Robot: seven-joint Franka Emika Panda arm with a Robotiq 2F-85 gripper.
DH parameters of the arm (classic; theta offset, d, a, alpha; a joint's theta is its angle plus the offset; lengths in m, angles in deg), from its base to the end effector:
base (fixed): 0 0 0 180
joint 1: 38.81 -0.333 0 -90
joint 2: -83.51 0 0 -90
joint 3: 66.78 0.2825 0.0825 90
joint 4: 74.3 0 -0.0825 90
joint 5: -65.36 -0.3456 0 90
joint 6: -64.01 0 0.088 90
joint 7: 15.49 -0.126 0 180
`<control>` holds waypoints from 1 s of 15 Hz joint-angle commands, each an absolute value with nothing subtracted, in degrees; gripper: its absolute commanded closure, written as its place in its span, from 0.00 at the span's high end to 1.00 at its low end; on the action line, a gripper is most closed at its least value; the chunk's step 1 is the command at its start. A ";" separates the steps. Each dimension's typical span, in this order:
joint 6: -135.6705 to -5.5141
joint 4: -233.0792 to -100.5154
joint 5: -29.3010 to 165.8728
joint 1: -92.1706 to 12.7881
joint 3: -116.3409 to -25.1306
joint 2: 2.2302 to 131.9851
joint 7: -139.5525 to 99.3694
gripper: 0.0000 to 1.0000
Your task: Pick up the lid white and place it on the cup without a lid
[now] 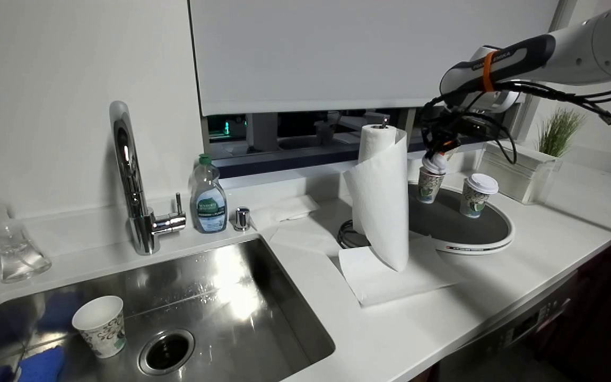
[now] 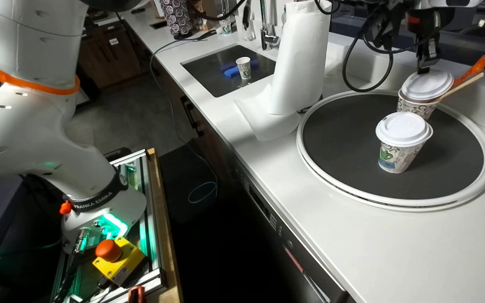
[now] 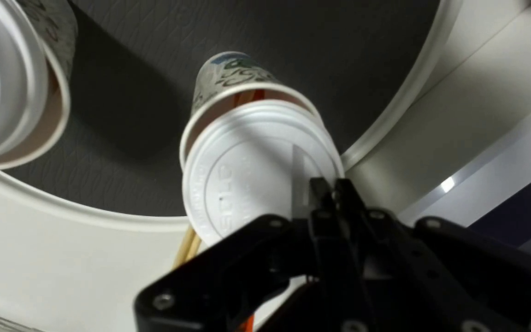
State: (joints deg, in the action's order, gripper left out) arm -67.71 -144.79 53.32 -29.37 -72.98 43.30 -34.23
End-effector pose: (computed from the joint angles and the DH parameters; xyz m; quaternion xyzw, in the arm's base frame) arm 0.7056 -0.1682 0.3667 -0.9264 0.3236 -0.1822 0.0629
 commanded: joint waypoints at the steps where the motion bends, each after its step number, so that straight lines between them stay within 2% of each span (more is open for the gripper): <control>1: -62.52 -141.49 54.24 -29.05 -72.62 42.11 -32.94 0.02; 15: -59.57 -135.22 56.57 -29.26 -73.31 37.94 -33.52 0.02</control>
State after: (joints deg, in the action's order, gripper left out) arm -61.62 -139.43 55.75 -29.36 -73.18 40.61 -33.21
